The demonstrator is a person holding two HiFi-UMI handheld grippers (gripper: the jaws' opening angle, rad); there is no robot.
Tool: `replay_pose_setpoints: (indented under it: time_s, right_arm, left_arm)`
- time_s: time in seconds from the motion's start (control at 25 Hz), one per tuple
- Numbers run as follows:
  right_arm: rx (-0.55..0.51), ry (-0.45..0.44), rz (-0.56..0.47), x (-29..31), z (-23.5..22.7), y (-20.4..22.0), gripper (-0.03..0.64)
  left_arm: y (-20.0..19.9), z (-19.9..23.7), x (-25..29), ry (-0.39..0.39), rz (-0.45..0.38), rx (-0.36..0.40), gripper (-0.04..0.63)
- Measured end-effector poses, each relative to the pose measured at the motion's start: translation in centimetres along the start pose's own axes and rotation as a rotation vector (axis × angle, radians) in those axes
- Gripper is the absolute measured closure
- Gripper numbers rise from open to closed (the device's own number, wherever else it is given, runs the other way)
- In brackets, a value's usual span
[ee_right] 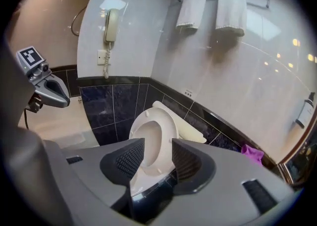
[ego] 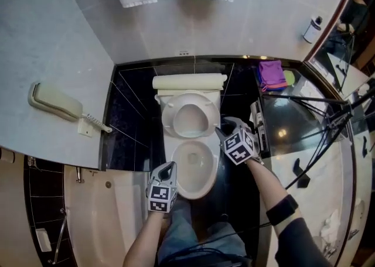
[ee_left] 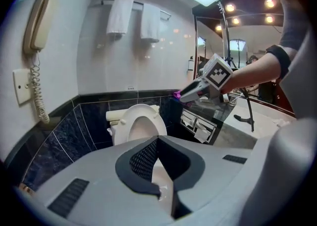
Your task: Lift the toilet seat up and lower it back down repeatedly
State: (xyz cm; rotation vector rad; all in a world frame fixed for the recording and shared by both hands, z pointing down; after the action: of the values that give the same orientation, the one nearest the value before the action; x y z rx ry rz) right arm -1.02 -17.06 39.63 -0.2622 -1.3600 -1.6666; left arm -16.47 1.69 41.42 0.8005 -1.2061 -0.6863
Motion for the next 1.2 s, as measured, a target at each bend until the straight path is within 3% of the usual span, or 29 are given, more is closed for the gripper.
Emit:
replay_pose_setpoints:
  time_s: [0.04,0.4,0.52,0.72,0.88,1.2]
  right_arm:
    - [-0.032,-0.001,0.007,1.7,-0.6,-0.2,0.405]
    - [-0.234,0.021,0.033,14.6,-4.9,-1.9,0.403]
    - [-0.295,0.021,0.037,17.6,-5.0,-2.0,0.440]
    - [-0.325,0.030,0.059,20.8,-6.1,-1.8,0.446]
    - [-0.348,0.045,0.068,21.8,-6.4,-1.5,0.525]
    - [-0.332,0.038,0.062,21.6,-5.9,-1.6,0.534]
  left_arm:
    - [0.1,0.5,0.9,-0.001,0.000,-0.002,0.598]
    - [1.6,3.0,8.0,0.031,0.022,-0.057,0.598]
    - [2.4,3.7,9.6,0.035,0.024,-0.060,0.598]
    - [3.1,4.6,11.4,0.044,0.020,-0.071,0.598]
    - [3.3,5.2,11.9,0.044,0.021,-0.083,0.598]
    - [4.3,5.7,12.5,0.037,0.042,-0.090,0.598]
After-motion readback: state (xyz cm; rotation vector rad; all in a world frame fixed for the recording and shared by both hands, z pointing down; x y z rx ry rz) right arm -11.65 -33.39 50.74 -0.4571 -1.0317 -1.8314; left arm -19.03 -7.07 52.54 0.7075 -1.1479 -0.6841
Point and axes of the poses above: the fingertips, and each gripper's own axes: x forward along the fingers, z to its left, y out of its underside, the point moved 1 cm from there along -x, backward along the fingers, and after that the axes turned 10 degrees about -x, right-handed, at the moved point
